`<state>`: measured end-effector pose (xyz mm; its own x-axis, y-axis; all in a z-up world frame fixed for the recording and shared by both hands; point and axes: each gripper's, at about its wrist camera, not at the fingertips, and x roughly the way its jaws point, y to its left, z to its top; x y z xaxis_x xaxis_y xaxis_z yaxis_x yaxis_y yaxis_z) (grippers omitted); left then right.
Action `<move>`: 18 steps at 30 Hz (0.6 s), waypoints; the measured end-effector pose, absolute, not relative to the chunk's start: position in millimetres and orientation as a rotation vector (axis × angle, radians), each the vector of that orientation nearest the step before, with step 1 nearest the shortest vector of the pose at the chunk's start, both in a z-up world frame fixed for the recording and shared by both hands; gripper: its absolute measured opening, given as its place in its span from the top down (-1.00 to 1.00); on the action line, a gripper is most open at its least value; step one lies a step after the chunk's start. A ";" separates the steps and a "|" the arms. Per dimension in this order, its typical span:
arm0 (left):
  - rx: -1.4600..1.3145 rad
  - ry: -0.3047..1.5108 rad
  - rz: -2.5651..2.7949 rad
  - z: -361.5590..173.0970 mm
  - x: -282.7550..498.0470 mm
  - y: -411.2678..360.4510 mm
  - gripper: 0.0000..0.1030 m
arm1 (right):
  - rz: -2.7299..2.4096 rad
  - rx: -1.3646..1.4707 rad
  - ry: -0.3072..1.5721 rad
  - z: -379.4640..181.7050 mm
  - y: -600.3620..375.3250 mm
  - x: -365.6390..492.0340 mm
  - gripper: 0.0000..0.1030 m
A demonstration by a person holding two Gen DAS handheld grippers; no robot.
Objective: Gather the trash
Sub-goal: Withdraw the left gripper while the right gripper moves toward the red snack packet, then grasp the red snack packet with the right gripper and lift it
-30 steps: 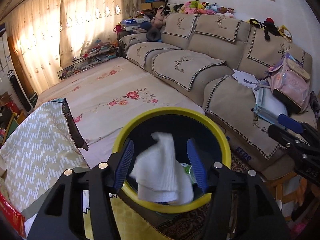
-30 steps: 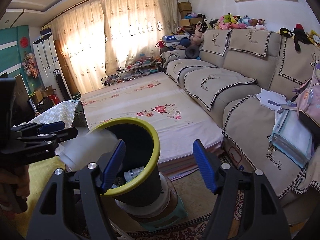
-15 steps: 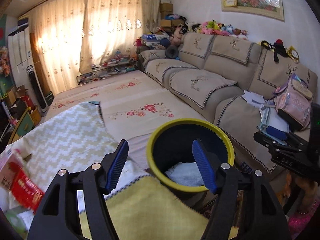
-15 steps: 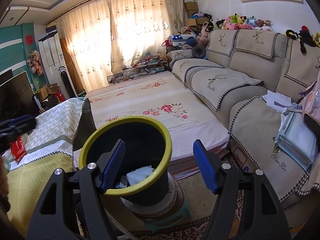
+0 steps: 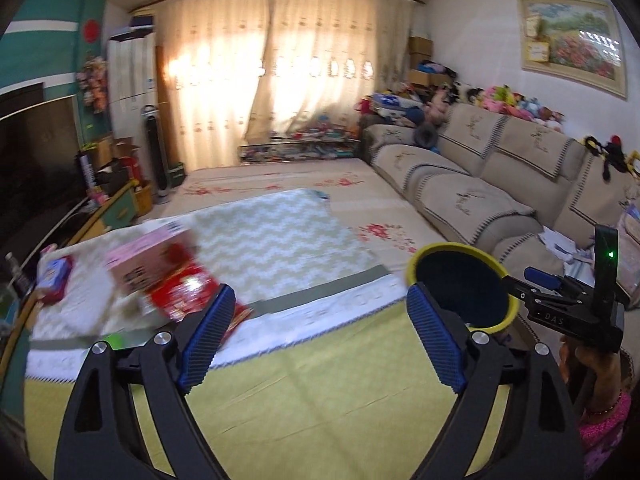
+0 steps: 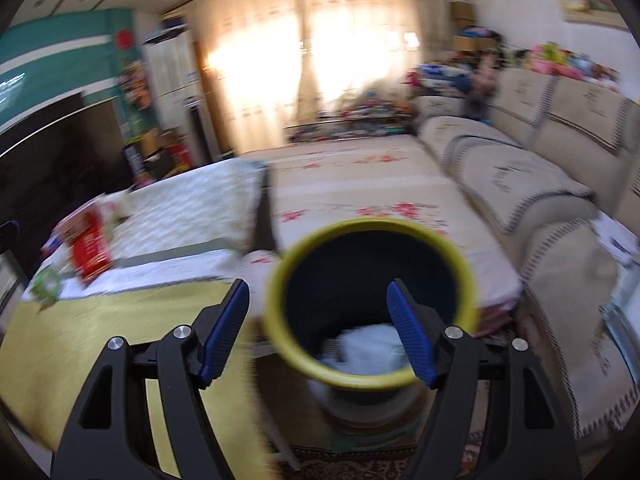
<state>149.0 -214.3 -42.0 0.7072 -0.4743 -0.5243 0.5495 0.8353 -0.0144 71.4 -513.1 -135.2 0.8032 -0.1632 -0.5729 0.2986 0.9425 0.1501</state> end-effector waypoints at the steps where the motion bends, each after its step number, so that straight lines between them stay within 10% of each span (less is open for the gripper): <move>1: 0.134 0.539 -0.532 -41.4 146.4 -193.8 -0.70 | -0.202 0.225 0.600 -135.0 -498.0 82.2 -0.32; 18: -0.045 0.558 -0.293 -54.8 129.9 -21.9 -0.74 | 0.352 -0.032 0.773 -128.8 -290.0 226.7 -0.33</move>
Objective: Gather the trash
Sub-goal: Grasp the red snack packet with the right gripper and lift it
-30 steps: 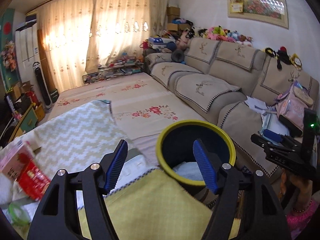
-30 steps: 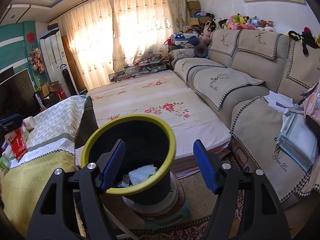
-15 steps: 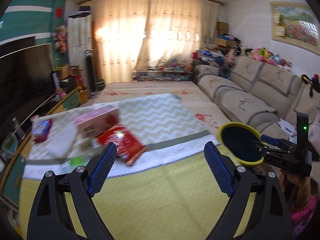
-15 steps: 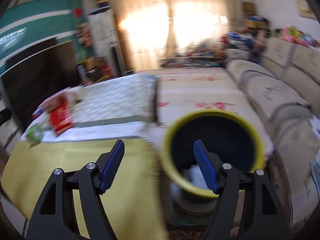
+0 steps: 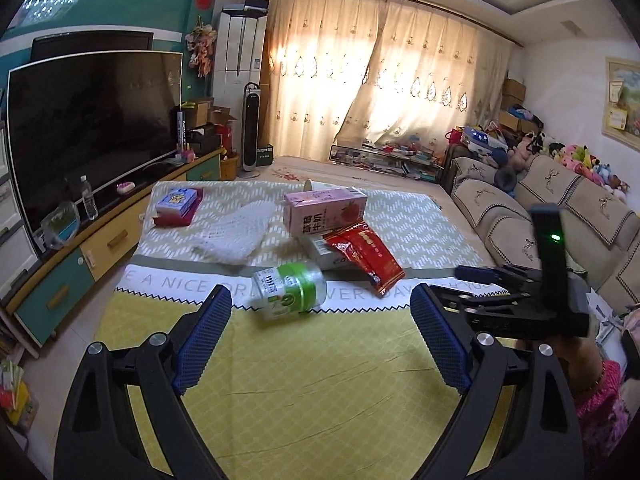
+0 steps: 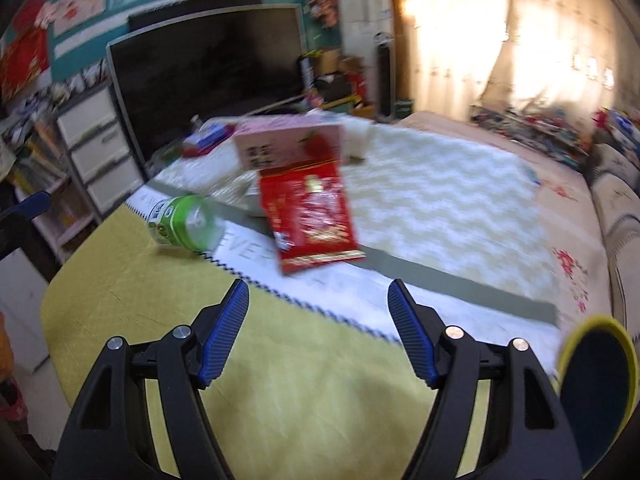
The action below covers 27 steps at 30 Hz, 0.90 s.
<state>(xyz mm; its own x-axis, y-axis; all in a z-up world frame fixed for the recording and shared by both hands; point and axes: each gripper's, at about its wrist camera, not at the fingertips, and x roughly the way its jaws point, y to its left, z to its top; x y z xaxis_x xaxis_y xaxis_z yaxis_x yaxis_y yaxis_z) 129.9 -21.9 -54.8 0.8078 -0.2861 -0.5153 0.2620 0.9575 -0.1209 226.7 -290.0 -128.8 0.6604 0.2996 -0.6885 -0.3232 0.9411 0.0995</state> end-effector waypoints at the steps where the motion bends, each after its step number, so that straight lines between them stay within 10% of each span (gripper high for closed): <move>1: -0.047 0.560 -0.294 -56.1 130.5 -19.8 -0.74 | 0.372 -0.041 0.783 -131.2 -284.2 233.0 -0.34; 15: -0.080 0.600 -0.287 -67.5 140.1 -21.7 -0.74 | 0.430 -0.040 0.932 -161.8 -266.9 316.3 -0.39; 27: -0.075 0.609 -0.300 -70.8 140.5 -30.4 -0.74 | 0.425 -0.056 0.895 -156.4 -261.8 303.7 -0.05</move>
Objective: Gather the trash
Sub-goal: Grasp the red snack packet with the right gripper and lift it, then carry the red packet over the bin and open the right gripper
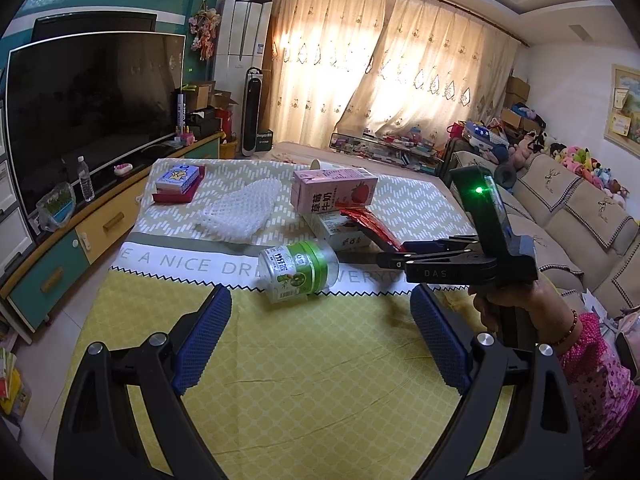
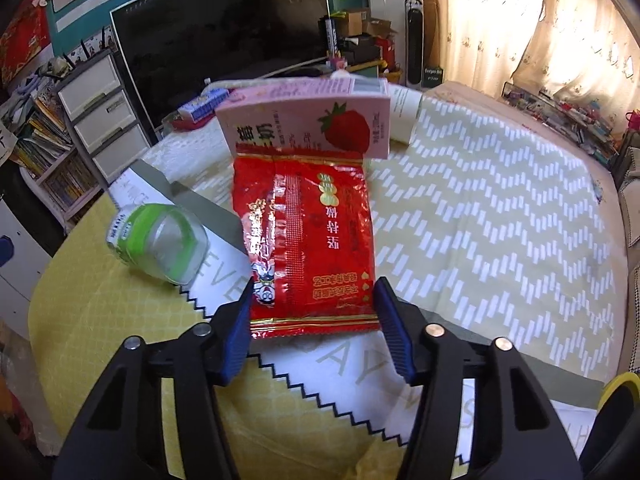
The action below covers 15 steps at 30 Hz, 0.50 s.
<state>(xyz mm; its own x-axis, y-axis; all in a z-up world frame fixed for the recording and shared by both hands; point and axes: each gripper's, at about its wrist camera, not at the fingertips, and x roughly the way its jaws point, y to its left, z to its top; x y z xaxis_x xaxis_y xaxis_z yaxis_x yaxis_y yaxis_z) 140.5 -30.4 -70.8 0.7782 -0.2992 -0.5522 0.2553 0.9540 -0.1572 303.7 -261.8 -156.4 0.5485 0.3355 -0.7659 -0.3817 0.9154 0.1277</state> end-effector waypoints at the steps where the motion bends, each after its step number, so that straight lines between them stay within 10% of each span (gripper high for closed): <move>1: -0.075 0.609 -0.301 -70.8 140.5 -30.7 -0.74 | 0.424 -0.055 0.885 -153.9 -262.4 301.1 -0.04; 15: -0.075 0.609 -0.306 -75.7 139.9 -34.2 -0.74 | 0.412 -0.027 0.802 -131.5 -278.0 236.8 -0.03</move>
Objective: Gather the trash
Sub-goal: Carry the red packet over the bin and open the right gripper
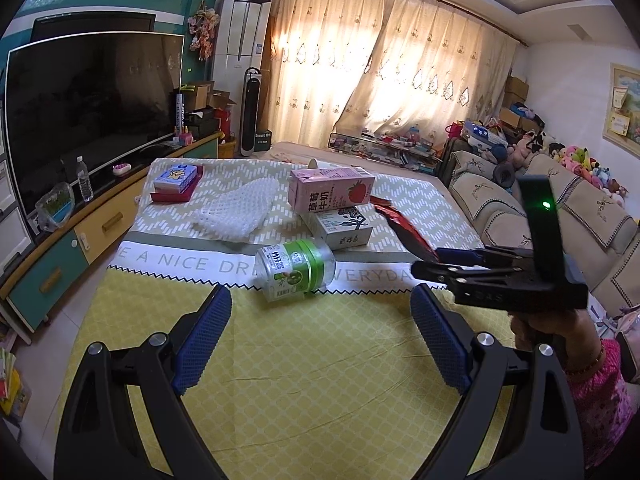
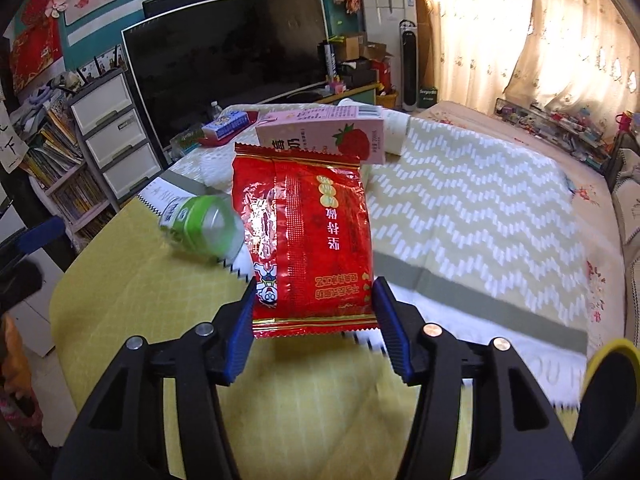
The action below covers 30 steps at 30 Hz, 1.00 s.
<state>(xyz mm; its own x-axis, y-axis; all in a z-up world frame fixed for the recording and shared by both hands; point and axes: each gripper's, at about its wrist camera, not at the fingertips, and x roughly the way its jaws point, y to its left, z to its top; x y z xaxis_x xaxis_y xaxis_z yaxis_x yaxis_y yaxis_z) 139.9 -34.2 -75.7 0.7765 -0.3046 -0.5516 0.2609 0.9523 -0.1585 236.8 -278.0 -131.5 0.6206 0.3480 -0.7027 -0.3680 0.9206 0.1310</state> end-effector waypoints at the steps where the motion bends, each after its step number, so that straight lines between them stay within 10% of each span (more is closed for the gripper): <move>1: -0.074 0.610 -0.307 -75.9 140.0 -34.8 -0.74 | 0.406 -0.024 0.797 -130.8 -280.4 231.8 -0.03; 30: 0.000 0.628 -0.334 -79.5 145.7 -79.6 -0.74 | -0.179 0.193 0.717 -153.3 -509.3 125.2 -0.05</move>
